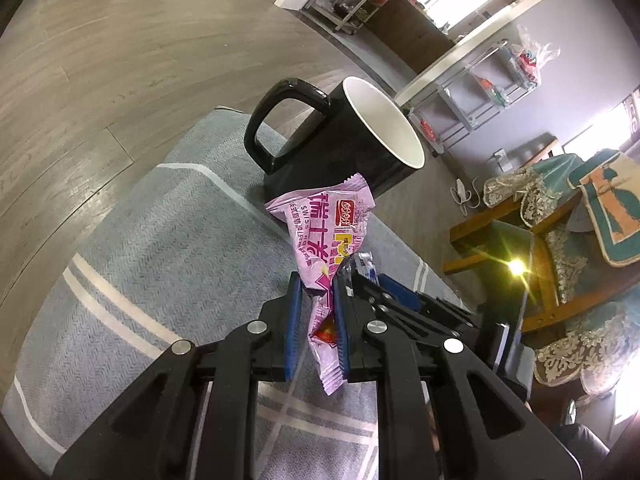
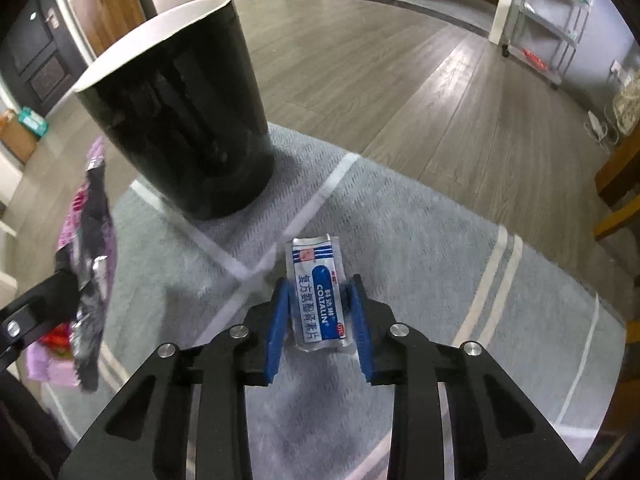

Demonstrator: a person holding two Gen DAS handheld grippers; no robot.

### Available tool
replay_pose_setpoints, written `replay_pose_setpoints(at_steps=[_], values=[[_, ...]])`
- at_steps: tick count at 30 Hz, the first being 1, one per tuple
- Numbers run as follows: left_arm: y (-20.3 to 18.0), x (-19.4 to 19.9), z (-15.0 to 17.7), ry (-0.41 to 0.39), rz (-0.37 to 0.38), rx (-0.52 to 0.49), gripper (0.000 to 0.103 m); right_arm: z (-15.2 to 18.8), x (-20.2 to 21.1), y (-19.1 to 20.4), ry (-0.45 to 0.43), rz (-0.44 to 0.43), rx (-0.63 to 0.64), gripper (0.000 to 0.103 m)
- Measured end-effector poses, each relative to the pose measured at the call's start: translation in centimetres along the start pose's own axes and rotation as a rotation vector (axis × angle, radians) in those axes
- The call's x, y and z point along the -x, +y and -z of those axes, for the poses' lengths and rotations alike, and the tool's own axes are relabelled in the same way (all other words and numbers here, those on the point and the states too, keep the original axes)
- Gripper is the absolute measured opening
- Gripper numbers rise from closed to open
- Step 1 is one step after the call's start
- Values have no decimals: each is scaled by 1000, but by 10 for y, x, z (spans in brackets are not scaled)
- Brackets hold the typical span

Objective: Collect trash
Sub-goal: 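Carry the wrapper and medicine box over the teal bin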

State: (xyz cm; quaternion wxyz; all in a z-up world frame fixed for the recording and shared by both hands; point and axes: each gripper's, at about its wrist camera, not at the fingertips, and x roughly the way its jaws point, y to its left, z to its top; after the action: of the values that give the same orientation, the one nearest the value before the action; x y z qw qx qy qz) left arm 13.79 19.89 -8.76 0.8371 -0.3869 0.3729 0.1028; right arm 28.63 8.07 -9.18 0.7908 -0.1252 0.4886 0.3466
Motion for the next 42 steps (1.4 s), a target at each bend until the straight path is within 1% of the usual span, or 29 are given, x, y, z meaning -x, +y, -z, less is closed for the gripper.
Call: replay_pose_setpoints(at_steps=[4,7,13,16,19,22,30,37,42], values=[[-6,-1,3,2,-2,-23,14,19,17,-7,-32,-27,-55,32],[-10,-3,5,5,-1,-44,14,41,36,-13,-63,-44,-94,32],[-23,-8,14,18,-8,-96,14,95,83,-23,-131,-35,-127,32],[-31,-8,19,20,1,-125,14,113,102,-32,-161,-32,-161,32],[-40,-7,26,19,34,-167,14,132,124,-47,-194,-21,-193,32],[-53,-8,34,20,65,-234,14,147,138,-53,-214,-10,-213,32],[-80,-5,56,31,166,-355,14,204,186,-78,-268,43,-253,32],[-104,-8,80,72,217,-448,14,247,210,-104,-292,100,-305,32],[-130,-9,106,112,256,-546,14,278,228,-125,-327,135,-386,32]])
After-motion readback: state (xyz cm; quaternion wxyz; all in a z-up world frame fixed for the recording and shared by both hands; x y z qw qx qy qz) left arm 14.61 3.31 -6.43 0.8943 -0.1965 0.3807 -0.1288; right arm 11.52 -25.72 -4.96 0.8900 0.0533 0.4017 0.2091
